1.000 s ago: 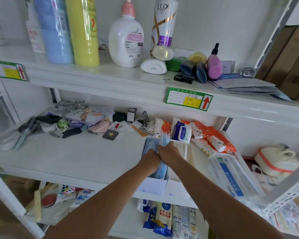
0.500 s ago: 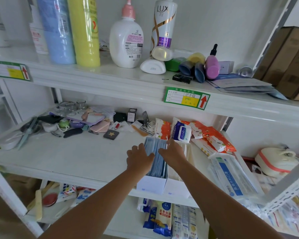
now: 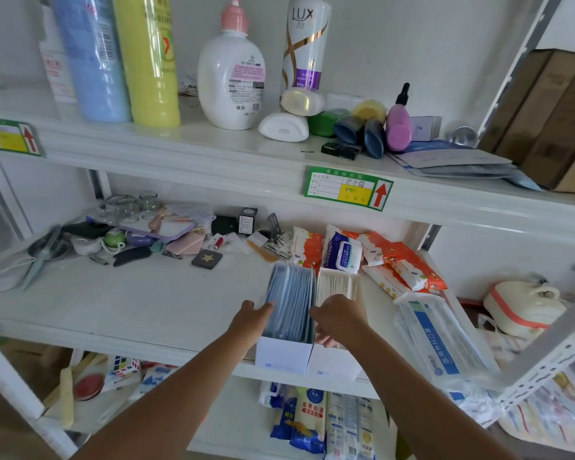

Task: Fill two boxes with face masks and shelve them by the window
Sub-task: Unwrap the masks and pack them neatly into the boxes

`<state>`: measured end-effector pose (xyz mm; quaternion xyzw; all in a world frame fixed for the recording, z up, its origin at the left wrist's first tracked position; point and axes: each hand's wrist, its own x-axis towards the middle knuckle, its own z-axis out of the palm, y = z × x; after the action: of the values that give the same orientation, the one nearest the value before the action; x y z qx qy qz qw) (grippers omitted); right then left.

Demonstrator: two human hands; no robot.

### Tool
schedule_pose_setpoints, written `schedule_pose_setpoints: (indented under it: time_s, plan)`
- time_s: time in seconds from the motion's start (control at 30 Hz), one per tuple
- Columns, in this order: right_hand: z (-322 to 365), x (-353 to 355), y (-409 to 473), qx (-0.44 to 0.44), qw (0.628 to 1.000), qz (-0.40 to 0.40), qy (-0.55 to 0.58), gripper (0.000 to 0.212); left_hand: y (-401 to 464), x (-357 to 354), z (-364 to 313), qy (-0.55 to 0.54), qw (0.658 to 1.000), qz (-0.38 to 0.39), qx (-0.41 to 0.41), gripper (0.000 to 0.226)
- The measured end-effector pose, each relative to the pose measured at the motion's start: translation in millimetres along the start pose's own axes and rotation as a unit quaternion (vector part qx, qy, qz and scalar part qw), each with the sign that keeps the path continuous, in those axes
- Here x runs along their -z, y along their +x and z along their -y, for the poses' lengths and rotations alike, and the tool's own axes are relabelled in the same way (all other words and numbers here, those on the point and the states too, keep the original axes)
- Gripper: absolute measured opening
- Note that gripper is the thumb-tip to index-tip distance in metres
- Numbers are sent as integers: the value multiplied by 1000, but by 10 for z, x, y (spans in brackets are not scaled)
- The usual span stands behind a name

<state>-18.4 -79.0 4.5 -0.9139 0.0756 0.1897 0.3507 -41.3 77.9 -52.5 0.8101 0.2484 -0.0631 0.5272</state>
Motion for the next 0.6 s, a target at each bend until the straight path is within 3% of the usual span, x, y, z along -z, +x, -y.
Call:
schedule_pose_setpoints:
  time_s: [0.2,0.3,0.37,0.5,0.6]
  plan:
    - [-130,-51,20,64,997,-37,-19,13,11,-60,26,15,999,41,5,55]
    - [-201,-58,89,92,987,-131,-25,13,11,-63,12,12,999,46,9,56]
    - [-264,8,102,103,976,-187,-34,27,17,-54,6,-2,998,51,21,58]
    - [-434,190,183,19,974,-223,-35,59,25,-38,54,-51,995,63,63,64]
    - [-596,275,232,-84,981,-135,113,65,32,-64,82,-106,987,77,90,63]
